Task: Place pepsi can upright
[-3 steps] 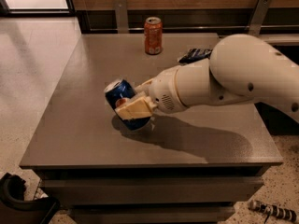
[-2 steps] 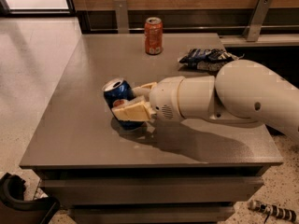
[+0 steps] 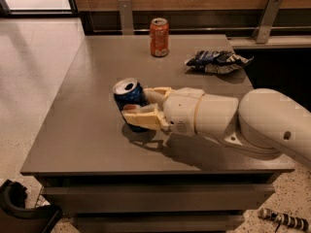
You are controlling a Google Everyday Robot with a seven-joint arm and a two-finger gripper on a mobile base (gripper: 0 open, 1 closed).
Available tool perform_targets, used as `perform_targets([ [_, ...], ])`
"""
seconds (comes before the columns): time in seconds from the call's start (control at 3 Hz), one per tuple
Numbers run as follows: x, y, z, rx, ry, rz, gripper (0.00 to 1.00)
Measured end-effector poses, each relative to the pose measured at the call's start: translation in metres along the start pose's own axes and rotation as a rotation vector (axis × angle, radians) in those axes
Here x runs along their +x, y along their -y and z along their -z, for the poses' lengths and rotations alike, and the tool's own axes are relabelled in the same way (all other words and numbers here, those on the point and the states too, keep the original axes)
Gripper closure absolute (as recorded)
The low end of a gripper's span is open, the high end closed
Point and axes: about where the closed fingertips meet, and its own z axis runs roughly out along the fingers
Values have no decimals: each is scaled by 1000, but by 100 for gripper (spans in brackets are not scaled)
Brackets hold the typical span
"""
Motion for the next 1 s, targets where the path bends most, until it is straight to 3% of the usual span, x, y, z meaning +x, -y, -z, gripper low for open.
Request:
perform_targets([
  [0.33, 3, -1, -1, 4, 47, 11, 100],
  [1.0, -8, -5, -15, -45, 70, 38, 100],
])
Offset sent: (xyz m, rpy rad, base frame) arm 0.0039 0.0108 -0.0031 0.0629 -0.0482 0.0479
